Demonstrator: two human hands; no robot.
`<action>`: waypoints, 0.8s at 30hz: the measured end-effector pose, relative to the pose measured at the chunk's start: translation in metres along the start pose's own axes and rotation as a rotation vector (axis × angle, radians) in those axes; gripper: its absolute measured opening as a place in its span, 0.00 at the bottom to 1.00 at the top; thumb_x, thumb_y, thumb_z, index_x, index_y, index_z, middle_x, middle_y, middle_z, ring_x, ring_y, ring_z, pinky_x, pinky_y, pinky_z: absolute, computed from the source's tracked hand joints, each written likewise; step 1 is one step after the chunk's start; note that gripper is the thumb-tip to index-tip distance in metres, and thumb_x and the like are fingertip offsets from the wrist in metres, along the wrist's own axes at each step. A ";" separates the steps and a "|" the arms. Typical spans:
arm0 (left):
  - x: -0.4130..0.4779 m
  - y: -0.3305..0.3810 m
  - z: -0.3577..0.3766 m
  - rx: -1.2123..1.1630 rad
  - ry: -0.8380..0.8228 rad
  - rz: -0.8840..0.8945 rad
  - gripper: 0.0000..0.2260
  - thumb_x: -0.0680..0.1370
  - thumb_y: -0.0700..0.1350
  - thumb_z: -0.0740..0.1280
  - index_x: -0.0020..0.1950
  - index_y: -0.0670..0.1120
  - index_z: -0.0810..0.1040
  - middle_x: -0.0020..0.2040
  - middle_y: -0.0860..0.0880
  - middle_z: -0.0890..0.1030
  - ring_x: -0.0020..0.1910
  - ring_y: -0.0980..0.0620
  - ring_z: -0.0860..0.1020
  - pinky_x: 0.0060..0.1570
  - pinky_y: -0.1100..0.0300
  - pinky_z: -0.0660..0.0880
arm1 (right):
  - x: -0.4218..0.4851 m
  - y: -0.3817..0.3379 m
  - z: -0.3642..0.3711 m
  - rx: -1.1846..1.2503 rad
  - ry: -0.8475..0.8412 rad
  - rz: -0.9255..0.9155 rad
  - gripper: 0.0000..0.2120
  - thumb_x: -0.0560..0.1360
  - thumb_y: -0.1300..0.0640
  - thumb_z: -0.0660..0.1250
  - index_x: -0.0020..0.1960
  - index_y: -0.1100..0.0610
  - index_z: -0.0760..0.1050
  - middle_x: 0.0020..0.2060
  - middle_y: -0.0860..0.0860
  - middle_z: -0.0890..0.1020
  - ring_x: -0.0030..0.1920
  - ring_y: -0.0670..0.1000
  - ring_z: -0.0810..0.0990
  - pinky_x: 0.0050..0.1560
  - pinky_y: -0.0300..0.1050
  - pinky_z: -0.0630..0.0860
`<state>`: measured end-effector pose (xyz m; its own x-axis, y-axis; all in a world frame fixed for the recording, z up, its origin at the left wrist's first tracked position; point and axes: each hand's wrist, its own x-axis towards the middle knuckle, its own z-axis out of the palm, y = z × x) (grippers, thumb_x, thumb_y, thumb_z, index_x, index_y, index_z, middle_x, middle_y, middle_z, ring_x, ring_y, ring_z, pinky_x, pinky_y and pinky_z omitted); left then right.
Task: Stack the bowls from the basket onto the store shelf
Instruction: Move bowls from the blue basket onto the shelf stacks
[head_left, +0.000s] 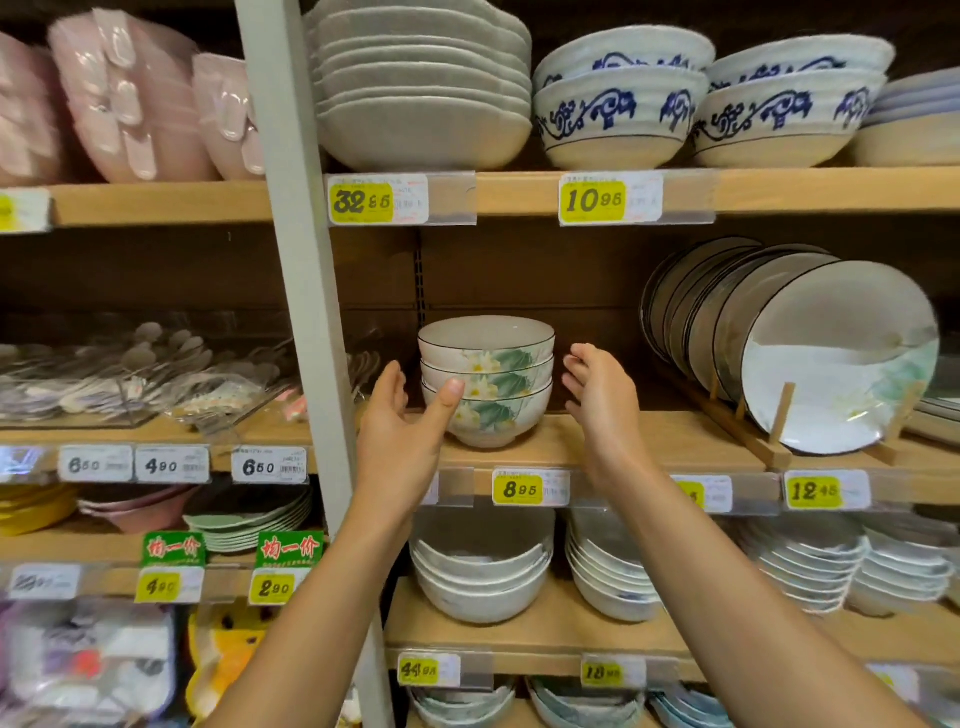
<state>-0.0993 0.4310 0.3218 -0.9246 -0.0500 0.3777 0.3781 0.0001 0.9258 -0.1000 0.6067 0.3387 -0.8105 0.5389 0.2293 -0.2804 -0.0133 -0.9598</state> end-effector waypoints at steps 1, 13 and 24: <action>-0.011 0.003 -0.001 -0.008 0.003 -0.022 0.38 0.72 0.58 0.71 0.77 0.51 0.59 0.76 0.51 0.64 0.73 0.56 0.64 0.69 0.55 0.65 | -0.010 -0.001 -0.006 0.012 -0.022 0.004 0.09 0.79 0.50 0.55 0.52 0.43 0.74 0.56 0.44 0.79 0.58 0.45 0.76 0.66 0.51 0.70; -0.173 -0.001 -0.060 0.039 0.110 -0.267 0.09 0.80 0.46 0.63 0.46 0.47 0.82 0.44 0.49 0.86 0.50 0.48 0.83 0.52 0.57 0.78 | -0.160 0.048 -0.034 0.135 -0.262 0.270 0.10 0.81 0.58 0.57 0.52 0.53 0.77 0.52 0.52 0.83 0.53 0.48 0.82 0.54 0.42 0.76; -0.240 -0.020 -0.196 0.105 0.260 -0.443 0.12 0.81 0.48 0.62 0.52 0.43 0.81 0.46 0.48 0.86 0.47 0.52 0.84 0.51 0.56 0.78 | -0.267 0.096 0.028 0.076 -0.500 0.406 0.12 0.80 0.63 0.58 0.47 0.57 0.80 0.44 0.55 0.86 0.47 0.50 0.84 0.46 0.40 0.77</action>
<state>0.1245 0.2473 0.2090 -0.9477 -0.3142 -0.0554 -0.0655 0.0218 0.9976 0.0750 0.4380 0.1898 -0.9963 0.0211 -0.0839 0.0779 -0.2033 -0.9760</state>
